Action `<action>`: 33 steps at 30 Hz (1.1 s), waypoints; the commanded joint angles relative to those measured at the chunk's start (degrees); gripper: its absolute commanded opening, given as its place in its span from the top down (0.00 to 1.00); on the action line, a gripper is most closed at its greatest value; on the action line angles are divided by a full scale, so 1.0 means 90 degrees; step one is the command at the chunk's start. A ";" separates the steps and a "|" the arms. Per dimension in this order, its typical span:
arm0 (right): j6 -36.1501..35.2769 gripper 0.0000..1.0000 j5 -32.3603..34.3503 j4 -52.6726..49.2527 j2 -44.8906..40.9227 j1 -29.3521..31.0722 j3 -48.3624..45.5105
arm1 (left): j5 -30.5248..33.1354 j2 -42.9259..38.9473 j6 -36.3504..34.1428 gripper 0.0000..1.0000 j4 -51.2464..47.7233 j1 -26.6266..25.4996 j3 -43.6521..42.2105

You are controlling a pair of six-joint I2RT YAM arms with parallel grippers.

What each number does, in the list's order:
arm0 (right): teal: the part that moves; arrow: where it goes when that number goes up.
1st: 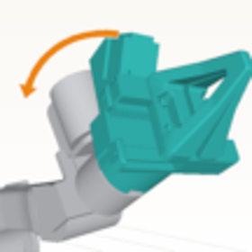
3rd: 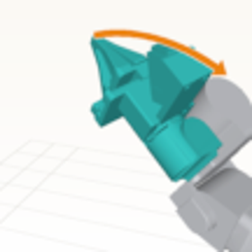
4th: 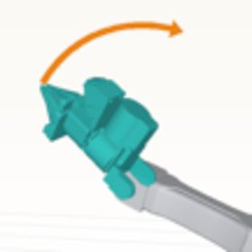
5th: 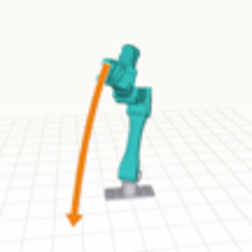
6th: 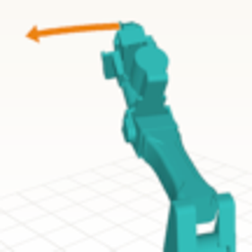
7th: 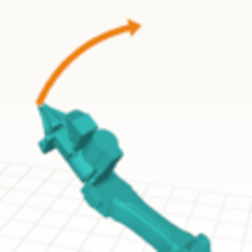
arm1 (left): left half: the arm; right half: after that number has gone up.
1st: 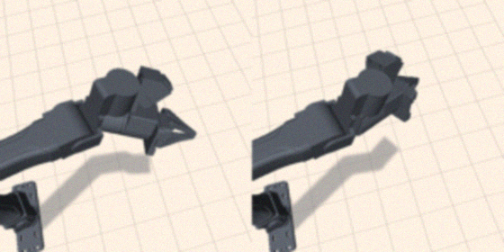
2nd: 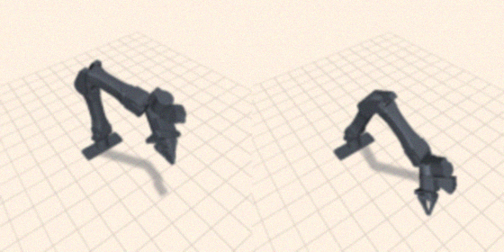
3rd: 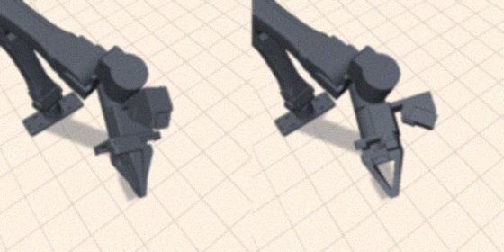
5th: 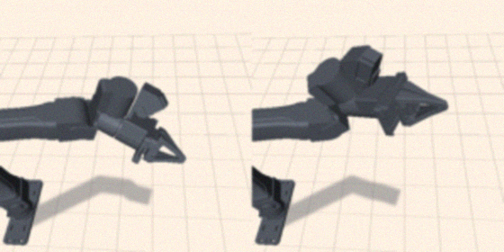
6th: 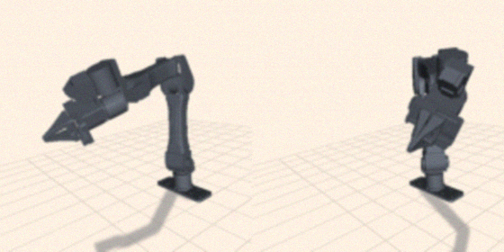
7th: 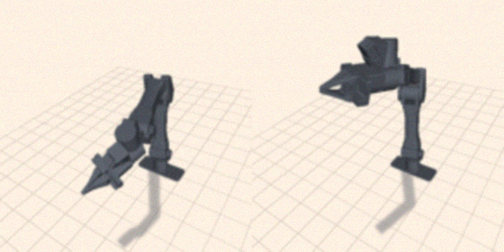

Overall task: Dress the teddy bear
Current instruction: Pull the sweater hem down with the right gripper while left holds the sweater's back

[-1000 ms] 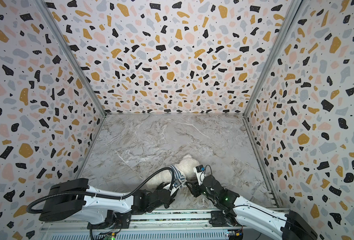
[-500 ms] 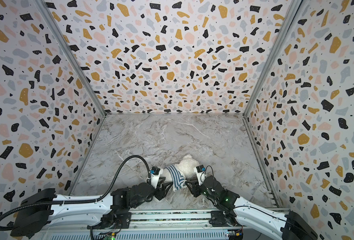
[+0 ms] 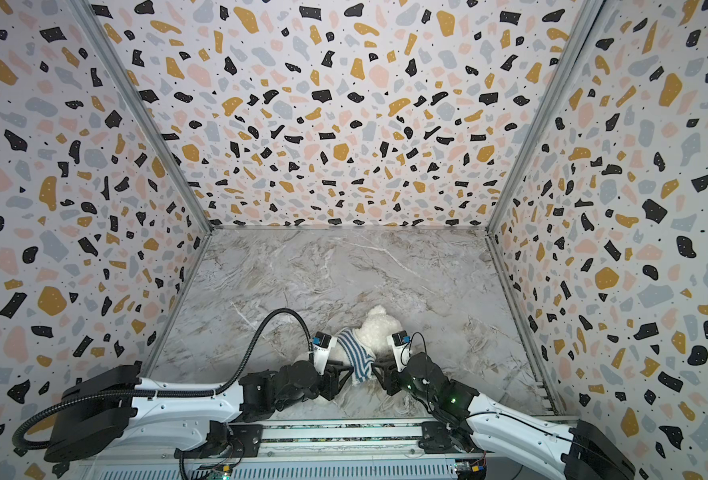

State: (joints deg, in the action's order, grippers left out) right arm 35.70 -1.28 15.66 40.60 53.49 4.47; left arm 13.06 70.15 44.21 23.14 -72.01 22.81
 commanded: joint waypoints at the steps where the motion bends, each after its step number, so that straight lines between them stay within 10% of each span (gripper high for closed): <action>1: 0.0044 0.60 0.0113 0.0135 -0.0007 0.0042 -0.0036 | -0.0113 0.0127 0.0091 0.61 0.0109 0.0031 0.0291; 14: 0.0110 0.60 0.0142 0.0257 -0.0009 0.0049 -0.0175 | -0.0074 0.0964 0.0567 0.68 0.0256 0.0263 0.0663; 24: 0.0096 0.60 0.0157 0.0035 -0.0139 0.0062 -0.0145 | 0.0048 0.0884 0.0484 1.00 0.0261 0.0368 0.0478; 33: -0.0078 0.60 0.0231 -0.0541 -0.0609 0.0079 -0.0038 | -0.0088 0.0780 0.0464 1.00 0.0534 0.0640 0.0204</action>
State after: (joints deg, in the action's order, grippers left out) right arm 35.94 0.03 13.93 36.18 53.82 3.25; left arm 12.43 77.97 48.88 25.21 -67.07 25.89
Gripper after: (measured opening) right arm 0.398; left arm 0.048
